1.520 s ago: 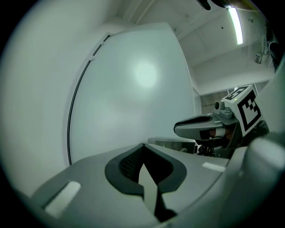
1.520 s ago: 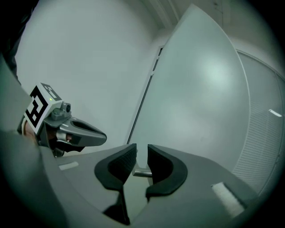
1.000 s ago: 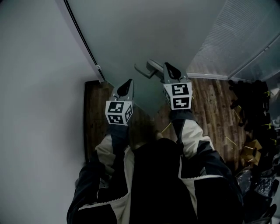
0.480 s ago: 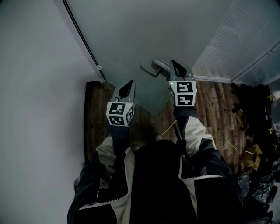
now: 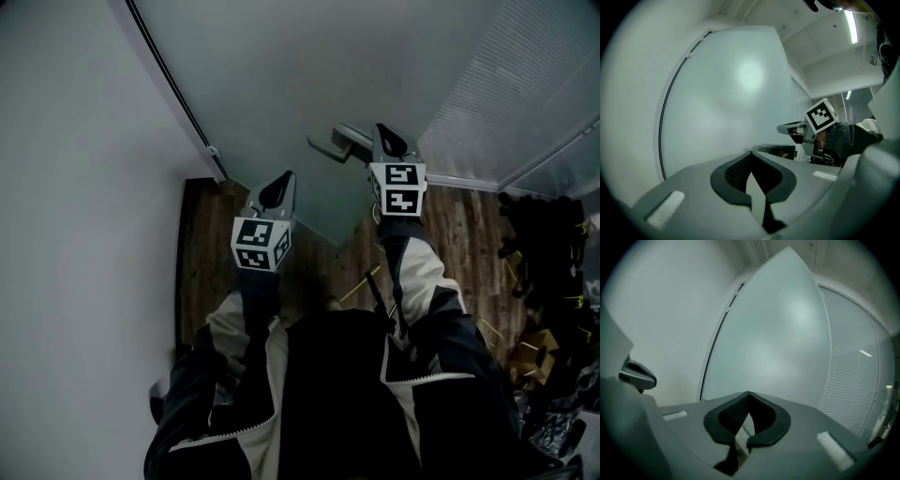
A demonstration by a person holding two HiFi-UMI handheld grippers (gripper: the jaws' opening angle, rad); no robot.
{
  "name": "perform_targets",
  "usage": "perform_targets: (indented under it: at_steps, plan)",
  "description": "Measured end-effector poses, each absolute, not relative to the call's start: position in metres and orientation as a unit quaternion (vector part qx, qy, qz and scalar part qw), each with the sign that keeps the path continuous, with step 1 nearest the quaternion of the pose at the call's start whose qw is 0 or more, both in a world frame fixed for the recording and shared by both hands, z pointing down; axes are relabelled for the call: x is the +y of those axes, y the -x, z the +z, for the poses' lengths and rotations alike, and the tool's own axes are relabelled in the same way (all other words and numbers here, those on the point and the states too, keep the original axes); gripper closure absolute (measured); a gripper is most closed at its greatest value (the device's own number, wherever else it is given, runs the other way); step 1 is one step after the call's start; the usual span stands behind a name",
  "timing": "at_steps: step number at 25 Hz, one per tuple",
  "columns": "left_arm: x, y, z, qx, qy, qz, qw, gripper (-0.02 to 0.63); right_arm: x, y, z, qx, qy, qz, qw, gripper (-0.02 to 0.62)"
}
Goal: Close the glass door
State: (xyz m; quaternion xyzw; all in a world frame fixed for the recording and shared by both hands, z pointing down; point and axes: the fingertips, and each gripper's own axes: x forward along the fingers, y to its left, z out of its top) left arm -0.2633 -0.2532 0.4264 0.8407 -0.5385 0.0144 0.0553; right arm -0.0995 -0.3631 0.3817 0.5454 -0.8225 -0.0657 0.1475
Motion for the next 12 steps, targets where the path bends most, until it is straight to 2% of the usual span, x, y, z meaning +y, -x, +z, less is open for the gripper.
perform_targets:
  at_steps: [12]
  plan:
    - [-0.285, 0.245, 0.422, -0.57, -0.819, 0.028, 0.055, 0.601, -0.475, 0.054, 0.383, -0.823, -0.544, -0.047, 0.156, 0.592]
